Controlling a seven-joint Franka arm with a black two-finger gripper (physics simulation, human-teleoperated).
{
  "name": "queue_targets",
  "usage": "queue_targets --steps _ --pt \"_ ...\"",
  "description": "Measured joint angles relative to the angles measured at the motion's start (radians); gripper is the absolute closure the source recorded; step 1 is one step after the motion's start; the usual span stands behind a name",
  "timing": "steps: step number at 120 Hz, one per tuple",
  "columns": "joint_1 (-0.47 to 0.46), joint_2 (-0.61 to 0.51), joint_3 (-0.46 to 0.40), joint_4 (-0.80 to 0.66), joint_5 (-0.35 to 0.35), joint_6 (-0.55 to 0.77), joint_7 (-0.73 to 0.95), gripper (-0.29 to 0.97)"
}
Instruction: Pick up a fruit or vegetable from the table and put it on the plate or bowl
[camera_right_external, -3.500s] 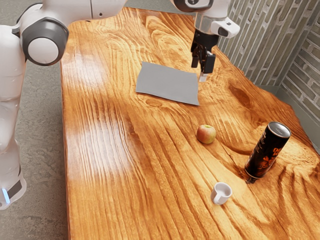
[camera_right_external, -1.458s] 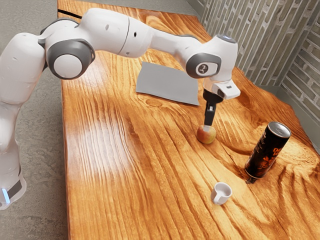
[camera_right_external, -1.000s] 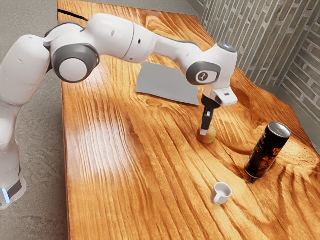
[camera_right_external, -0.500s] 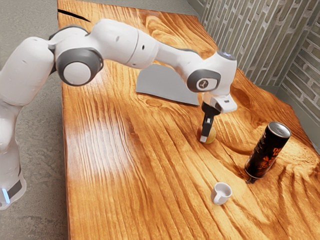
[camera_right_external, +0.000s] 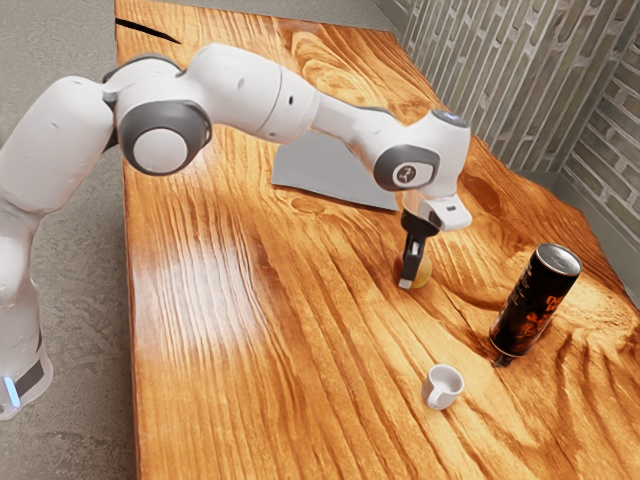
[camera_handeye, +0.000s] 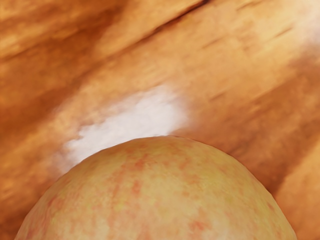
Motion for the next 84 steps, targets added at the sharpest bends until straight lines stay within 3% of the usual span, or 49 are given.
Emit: queue_targets --steps 34,52,84 --pt "0.003 -0.011 0.007 0.002 -0.012 -0.005 -0.02 0.42" --pt "0.009 -0.055 0.01 0.004 -0.008 -0.03 -0.038 0.42" --pt "0.008 -0.158 0.121 0.007 -0.006 -0.114 -0.072 0.41"
